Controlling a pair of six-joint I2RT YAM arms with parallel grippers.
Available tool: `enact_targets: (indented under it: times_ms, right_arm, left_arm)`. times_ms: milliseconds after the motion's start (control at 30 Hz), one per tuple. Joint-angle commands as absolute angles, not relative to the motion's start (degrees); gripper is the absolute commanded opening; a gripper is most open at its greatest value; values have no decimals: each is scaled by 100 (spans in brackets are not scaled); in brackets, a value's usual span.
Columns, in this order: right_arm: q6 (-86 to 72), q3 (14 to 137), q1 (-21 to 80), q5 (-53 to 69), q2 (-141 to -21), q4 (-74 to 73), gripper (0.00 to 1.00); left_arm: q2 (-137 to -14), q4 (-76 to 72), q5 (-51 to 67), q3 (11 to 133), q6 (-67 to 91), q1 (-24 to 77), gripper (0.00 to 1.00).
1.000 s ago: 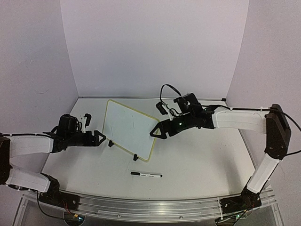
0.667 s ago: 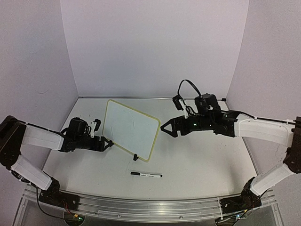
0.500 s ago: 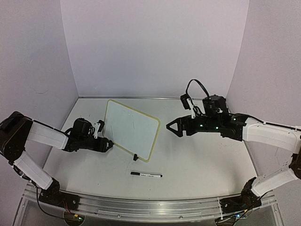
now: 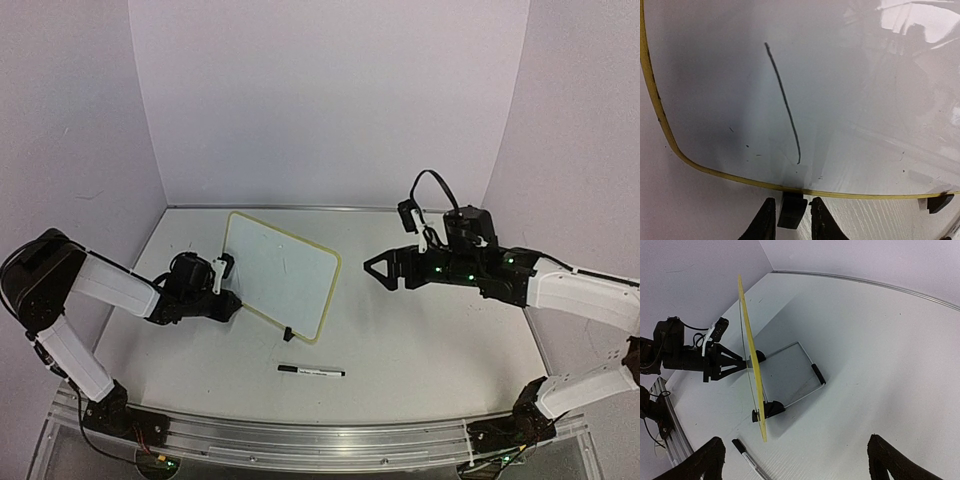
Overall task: Write a sentence on the whiteboard
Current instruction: Move the whiteboard to the center of the board.
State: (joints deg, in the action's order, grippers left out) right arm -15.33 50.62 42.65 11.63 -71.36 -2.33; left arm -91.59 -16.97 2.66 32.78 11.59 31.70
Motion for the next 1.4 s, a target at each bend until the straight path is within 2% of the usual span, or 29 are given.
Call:
enact_targets:
  times_ms: [0, 100, 167, 333, 567, 833, 1000, 1033, 1067, 1133, 1233, 1333, 1367]
  right_arm:
    - [-1613, 4956, 4236, 984, -6914, -44, 95]
    - [-1637, 4916, 4235, 913, -6895, -45, 95]
    - [-1655, 4899, 4228, 868, -6896, -45, 95]
    - [-1815, 4796, 4230, 479, -6824, -44, 94]
    - [-2169, 4418, 4236, -372, -6416, 112, 94]
    - [-2390, 4065, 4236, -580, -6069, 120, 94]
    - [-2418, 3955, 4237, -689, -5969, 123, 94]
    - [-2412, 3939, 4236, -707, -5955, 122, 94]
    - [-2399, 3926, 4236, -724, -5938, 123, 94]
    - [-2387, 3898, 4236, -749, -5906, 120, 95]
    - [-2373, 3868, 4237, -804, -5852, 91, 96]
    - [-2356, 3820, 4237, -900, -5773, 88, 98]
    - [-2343, 3812, 4238, -926, -5736, 88, 98]
  left_arm:
    - [-9071, -2104, -568, 3238, 1189, 3459, 14]
    - [-9064, -2178, -880, 3178, 1323, 3679, 3]
    - [-9091, -2218, -1037, 3172, 1448, 3872, 0]
    - [-9158, -2013, -1898, 3352, 2081, 4432, 0]
    - [-9709, -1257, -2807, 4228, 3602, 5188, 0]
    - [-10497, -599, -3102, 5324, 4702, 5734, 0]
    - [-10691, -438, -3149, 5487, 5047, 5860, 0]
    - [-10679, -439, -3140, 5469, 5066, 5874, 2]
    - [-10627, -448, -3144, 5433, 5065, 5892, 8]
    - [-10472, -527, -3201, 5266, 5045, 5930, 27]
    - [-10075, -797, -3181, 4906, 4931, 5952, 49]
    - [-9678, -891, -3035, 4579, 4736, 5959, 68]
    - [-9506, -904, -2972, 4487, 4670, 5959, 71]
